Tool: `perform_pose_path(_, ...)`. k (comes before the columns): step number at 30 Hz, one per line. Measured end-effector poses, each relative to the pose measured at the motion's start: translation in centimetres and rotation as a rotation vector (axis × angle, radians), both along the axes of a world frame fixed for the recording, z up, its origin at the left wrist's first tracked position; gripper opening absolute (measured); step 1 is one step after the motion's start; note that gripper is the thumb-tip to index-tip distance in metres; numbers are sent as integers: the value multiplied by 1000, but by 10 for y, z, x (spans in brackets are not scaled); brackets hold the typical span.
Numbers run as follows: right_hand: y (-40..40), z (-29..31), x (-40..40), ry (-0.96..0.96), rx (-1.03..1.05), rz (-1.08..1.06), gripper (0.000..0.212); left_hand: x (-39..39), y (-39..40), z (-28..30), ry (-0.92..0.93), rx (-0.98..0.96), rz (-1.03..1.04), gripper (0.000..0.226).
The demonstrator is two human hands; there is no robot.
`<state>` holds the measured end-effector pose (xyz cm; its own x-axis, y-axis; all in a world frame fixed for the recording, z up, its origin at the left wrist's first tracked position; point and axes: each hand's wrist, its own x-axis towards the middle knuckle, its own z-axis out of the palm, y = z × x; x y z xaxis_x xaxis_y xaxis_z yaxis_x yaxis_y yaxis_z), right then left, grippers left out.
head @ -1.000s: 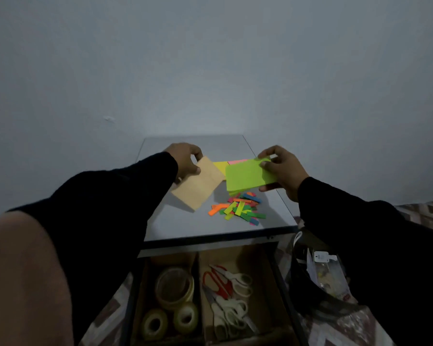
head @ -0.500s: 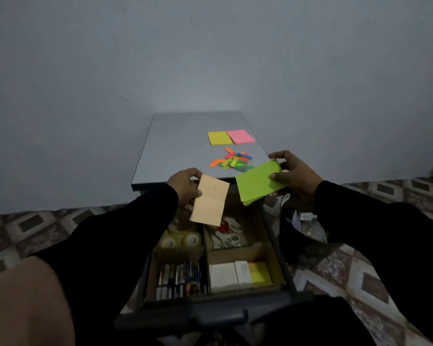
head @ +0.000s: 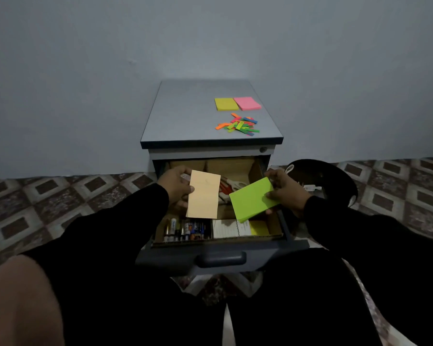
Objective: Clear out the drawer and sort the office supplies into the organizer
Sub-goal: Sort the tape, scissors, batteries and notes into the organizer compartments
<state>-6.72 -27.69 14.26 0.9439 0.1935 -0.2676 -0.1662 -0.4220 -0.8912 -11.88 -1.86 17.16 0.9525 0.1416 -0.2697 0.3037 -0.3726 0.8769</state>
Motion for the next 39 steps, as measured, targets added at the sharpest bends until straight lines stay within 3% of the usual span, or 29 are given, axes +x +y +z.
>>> perform_pose_path(8,16,-42,-16,153,44,8,46,-13,17,-14,13,-26,6,29)
perform_pose_path(13,22,-65,-15,55,-24,-34,38,-16,22,-24,9,-24,-7,28)
perform_pose_path(19,29,-85,-14,65,3,-91,34,-16,23,-30,14,-92,-8,28)
perform_pose_path(25,34,-94,-9,93,-18,-117,36,-14,25,-37,22,-123,-4,28)
perform_pose_path(32,33,-91,-11,165,129,-150,33,-10,31,-48,36,-140,27,32)
perform_pose_path(39,35,-95,-8,166,85,-153,35,-7,34,-50,40,-189,41,35)
